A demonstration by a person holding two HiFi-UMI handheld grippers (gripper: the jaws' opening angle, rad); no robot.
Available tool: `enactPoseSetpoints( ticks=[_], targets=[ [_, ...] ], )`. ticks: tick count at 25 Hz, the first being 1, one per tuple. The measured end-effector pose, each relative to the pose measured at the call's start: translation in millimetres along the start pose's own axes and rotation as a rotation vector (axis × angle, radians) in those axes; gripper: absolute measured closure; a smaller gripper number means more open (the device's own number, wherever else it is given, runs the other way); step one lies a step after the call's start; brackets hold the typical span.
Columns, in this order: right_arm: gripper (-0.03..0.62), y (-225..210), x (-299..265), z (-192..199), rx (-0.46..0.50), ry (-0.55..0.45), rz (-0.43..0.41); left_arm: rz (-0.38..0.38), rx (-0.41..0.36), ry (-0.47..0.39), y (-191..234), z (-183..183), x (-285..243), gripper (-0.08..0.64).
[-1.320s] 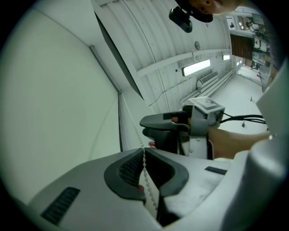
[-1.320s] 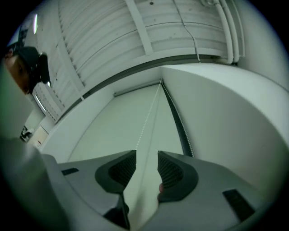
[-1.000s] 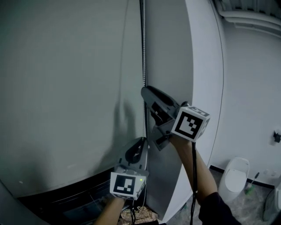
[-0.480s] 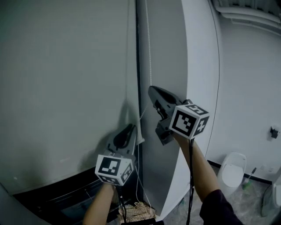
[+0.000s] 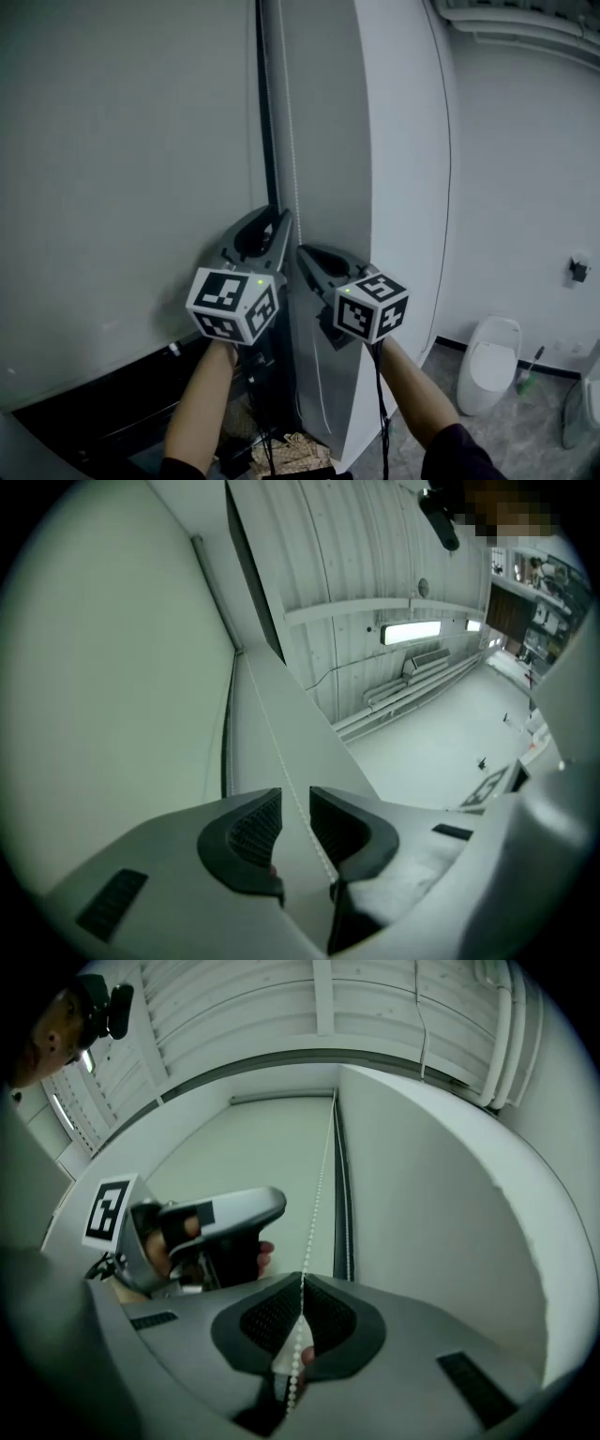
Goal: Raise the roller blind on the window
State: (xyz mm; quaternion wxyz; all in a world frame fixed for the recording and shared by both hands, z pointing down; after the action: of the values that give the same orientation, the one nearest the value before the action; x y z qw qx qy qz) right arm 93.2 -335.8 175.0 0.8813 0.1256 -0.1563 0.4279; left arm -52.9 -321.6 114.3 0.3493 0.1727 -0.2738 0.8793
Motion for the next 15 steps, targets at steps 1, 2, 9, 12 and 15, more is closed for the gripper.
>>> enactPoseSetpoints(
  ticks=[1,2,9,12,15],
  targets=[
    [0.577,-1,2,8,-0.006,0.008,0.003,0.019,0.018,0.003,0,-1,-6,0.497],
    [0.577,-1,5,13,-0.014,0.016,0.004,0.029,0.029,0.013,1,-3,-13,0.482],
    [0.577,7,20,44,-0.035,0.055,0.009,0.006,0.103,0.047,14,-4,-42,0.468],
    [0.577,10,31,63,-0.046,0.076,0.009,-0.019,0.110,0.035,13,-1,-42,0.469],
    [0.577,16,38,82,-0.054,0.103,0.004,-0.036,0.094,0.066,12,3,-43,0.479]
  ],
)
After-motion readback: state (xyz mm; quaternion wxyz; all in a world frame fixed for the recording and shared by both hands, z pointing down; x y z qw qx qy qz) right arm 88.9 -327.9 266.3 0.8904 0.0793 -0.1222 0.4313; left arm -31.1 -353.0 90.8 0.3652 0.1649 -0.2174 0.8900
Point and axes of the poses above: the fingertips, and each gripper's own axes: x backward along the fingers, y to its left, z out of its underside, the point moved 9 cm from there along x, backward along the fingers, and after that the axes turned 4 degrees about z, right-handed, at the moved point
